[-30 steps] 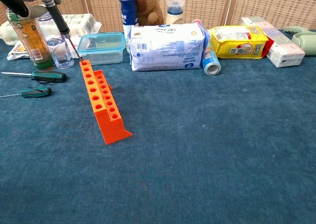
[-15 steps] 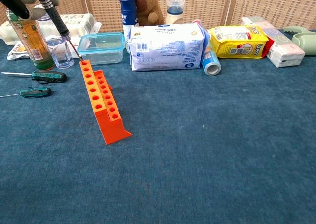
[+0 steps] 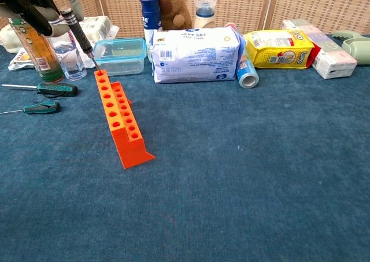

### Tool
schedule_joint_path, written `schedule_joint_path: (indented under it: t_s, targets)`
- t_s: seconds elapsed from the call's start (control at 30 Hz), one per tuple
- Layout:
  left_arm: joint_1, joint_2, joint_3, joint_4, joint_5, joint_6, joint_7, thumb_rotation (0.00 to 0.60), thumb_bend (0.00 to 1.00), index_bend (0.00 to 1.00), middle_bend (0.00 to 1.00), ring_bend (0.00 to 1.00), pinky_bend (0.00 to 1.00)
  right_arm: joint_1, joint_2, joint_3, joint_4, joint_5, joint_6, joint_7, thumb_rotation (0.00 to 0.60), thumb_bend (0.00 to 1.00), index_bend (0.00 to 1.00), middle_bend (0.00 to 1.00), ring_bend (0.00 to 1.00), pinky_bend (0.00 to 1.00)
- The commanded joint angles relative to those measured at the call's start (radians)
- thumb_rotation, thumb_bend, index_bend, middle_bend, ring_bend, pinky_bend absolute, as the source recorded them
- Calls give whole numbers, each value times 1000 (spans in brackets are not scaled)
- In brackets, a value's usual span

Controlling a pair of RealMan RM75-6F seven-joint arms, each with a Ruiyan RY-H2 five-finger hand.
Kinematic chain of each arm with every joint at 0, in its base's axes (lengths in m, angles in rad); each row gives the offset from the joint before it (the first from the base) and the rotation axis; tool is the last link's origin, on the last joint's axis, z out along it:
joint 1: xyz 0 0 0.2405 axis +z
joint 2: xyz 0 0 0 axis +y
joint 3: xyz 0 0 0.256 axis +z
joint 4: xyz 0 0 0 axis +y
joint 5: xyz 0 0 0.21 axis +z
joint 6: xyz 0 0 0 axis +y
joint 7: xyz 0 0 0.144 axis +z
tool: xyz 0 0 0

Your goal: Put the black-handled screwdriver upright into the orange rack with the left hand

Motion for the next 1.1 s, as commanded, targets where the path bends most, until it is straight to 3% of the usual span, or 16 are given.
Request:
schedule_joint_path:
  t_s: [0.03, 0.5, 1.1]
  targets:
    - [-9, -17, -1, 11, -16, 13, 20, 600, 497, 499, 996, 960, 973, -1, 1, 0, 1, -1, 1, 4, 600, 52, 55, 0, 0, 0]
    - [-29, -49, 0, 58, -90, 9, 61, 600, 495, 499, 996, 960, 973, 0, 2, -1, 2, -1, -1, 8, 600, 51, 55, 0, 0, 0]
    - [-49, -84, 2, 76, -108, 30, 102, 600, 492, 493, 996, 960, 973, -2, 10, -1, 5, -5, 4, 32, 600, 51, 55, 0, 0, 0]
